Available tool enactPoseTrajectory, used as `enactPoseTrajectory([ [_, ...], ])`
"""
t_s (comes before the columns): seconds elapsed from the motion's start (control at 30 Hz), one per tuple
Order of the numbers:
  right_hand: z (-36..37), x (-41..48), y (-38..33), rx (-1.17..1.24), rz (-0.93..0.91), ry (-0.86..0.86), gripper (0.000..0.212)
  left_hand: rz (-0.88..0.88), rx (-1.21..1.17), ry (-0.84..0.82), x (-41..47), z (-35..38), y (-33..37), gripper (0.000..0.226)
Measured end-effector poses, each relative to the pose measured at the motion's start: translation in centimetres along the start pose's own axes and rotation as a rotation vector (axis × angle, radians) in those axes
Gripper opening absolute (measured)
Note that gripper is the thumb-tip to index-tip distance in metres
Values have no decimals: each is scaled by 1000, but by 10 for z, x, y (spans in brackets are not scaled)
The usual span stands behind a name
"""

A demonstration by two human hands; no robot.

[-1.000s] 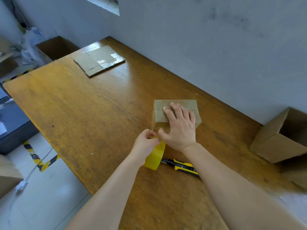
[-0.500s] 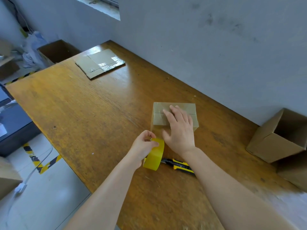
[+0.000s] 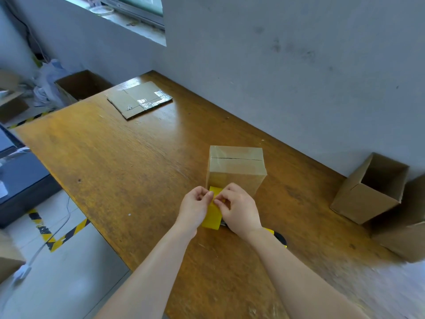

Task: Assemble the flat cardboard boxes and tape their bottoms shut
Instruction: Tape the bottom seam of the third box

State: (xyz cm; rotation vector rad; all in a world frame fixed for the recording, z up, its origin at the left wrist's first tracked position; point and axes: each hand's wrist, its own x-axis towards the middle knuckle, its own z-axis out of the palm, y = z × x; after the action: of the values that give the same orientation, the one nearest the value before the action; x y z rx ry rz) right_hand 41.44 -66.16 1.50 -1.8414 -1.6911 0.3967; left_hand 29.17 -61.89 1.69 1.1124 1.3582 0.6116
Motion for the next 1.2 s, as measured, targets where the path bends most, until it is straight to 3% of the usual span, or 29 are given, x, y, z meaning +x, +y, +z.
enactPoseTrajectory([
  [0.07, 0, -1, 0, -6, -22, -14, 10, 33, 34, 46, -2, 1, 0, 5],
  [0.2, -3, -5, -1, 24, -50, -55, 15, 82, 189, 27, 0, -9, -2, 19],
  [0.3, -9, -1, -1, -7, -17, 94, 26, 196, 541, 70, -3, -15, -5, 19],
  [0.37, -16, 8, 2, -103, -27, 236, 22, 277, 789, 88, -6, -17, -9, 19],
  [0.47, -26, 23, 10, -182, 28, 325, 20, 300, 1015, -13, -5, -22, -19, 11],
  [0.57, -32, 30, 18, -228, 134, 276, 30, 266, 1137, -167, -5, -24, -28, 15],
  [0.73, -39, 33, 28, -218, 277, 171, 54, 69, 1134, -344, 11, -24, -20, 27],
  [0.8, -42, 35, 30, -210, 311, 137, 61, 164, 1011, -98, 17, -20, 0, 35],
  [0.87, -43, 41, 32, -224, 313, 98, 70, 442, 988, 202, 24, -12, 25, 56],
  [0.9, -44, 44, 33, -243, 310, 66, 75, 586, 1044, 232, 30, -7, 36, 70],
  [0.97, -44, 50, 37, -270, 310, -22, 85, 727, 1204, 121, 45, 2, 50, 91],
  [1.03, -42, 53, 42, -279, 318, -110, 91, 703, 1268, 7, 62, 7, 51, 91],
  [1.2, -35, 51, 50, -339, 324, -101, 95, 678, 1035, -79, 74, 9, 35, 82],
])
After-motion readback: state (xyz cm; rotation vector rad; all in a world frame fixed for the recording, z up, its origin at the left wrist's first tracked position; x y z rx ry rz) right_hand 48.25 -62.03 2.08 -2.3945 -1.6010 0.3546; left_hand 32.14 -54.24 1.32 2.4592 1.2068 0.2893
